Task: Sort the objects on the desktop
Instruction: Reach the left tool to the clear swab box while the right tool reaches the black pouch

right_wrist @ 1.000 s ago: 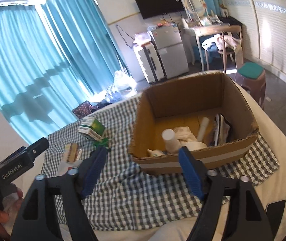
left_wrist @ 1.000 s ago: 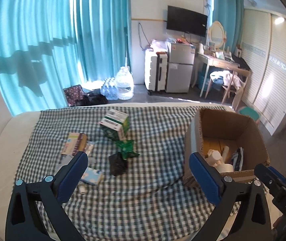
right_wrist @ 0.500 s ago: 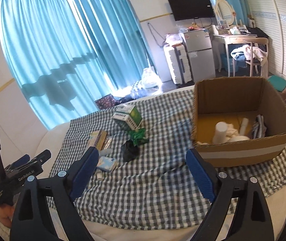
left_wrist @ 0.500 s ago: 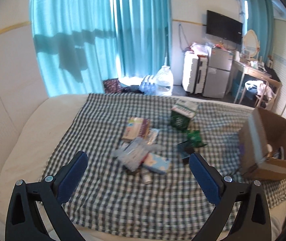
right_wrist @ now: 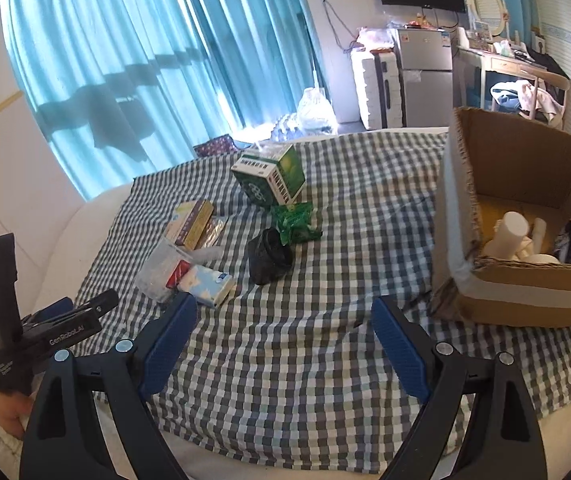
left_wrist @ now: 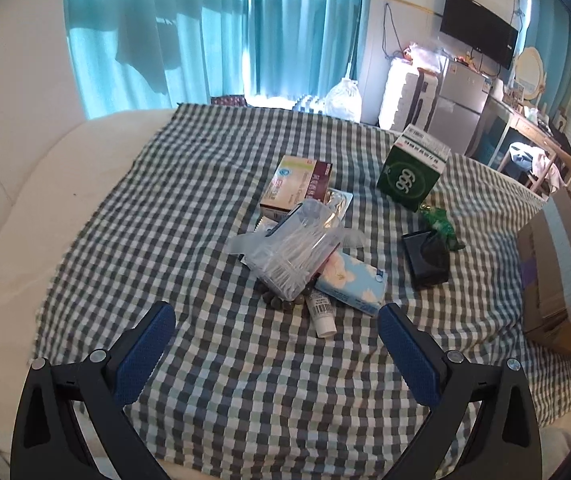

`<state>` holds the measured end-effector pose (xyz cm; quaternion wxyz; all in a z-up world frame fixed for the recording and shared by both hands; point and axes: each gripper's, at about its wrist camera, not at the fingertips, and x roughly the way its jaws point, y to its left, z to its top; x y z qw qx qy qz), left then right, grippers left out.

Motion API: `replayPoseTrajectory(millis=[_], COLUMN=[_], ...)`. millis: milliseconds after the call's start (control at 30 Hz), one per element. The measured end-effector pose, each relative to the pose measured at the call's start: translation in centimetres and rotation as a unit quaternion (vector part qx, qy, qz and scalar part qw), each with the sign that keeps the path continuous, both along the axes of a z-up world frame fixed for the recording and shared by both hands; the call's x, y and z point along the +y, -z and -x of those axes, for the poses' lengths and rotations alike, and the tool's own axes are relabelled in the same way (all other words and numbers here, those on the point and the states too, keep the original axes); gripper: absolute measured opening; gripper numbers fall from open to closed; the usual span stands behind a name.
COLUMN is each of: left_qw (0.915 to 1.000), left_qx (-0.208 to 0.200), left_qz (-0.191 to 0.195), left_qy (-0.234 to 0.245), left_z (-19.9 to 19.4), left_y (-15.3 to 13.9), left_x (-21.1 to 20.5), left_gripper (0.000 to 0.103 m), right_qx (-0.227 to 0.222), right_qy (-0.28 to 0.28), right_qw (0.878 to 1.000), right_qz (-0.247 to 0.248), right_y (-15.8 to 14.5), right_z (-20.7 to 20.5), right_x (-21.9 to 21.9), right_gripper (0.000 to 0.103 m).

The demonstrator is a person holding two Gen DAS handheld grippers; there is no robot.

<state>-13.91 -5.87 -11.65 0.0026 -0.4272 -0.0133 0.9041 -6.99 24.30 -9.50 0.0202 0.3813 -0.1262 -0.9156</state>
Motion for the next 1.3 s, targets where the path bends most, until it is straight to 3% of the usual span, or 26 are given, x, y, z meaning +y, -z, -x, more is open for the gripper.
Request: replayPoseTrajectory(millis=[267,433,633,733,833,933,967,1000,1300], left_qw=[0.9997,0.9986,0.9966,0.9946,0.9926,0.993,0.9932,0.9932,0.9944], left_qx=[-0.007,-0.014,-0.019,-0.016,-0.034,-0.043,-0.046,-0.049,-0.052], left_qz=[0.024,0.035,0.034,0.053,0.061,0.046,0.038,0.035,0.014], left_qy=[-0.004,0.036,0.072,0.088,0.1,0.1,0.1,0.099,0.091], left_z=[4.4,6.7,9.2,10.2,11.0,11.5,11.5,11.5,10.0], left_y=[3.3,5.3,6.6,7.1,7.9,8.0,8.1,8.2,6.8], left_x=[0.2,0.7,1.4,2.3,2.8,2.6,2.5,2.4,1.2], left_gripper=[0.103,0.103,0.103,0.103,0.103,0.094,0.087,0.085,0.077], right_qx=[-0.031,-0.056,-0.078,-0.096,-0.12,-0.136,-0.145,-0.152,-0.165], right_qy=[-0.022,-0.039,-0.047,-0.043,-0.041,-0.036,-0.035,-0.038,-0.041], right_qw=[0.999,0.998,0.995,0.994,0.991,0.99,0.988,0.987,0.985], right_qz=[-0.012,0.013,-0.029,-0.037,-0.032,-0.024,-0.027,-0.026,-0.009], right_y=[3.0,5.1,7.6,9.3,10.6,11.5,11.9,12.2,11.4], right_z=[6.0,10.3,14.7,16.3,17.1,17.7,17.8,17.9,15.2], right_x=[-2.1,-3.4,-5.2,-5.5,-5.5,-5.2,-5.2,-5.2,-4.5], right_gripper=[0.089,0.089,0.089,0.088,0.082,0.073,0.063,0.059,0.058])
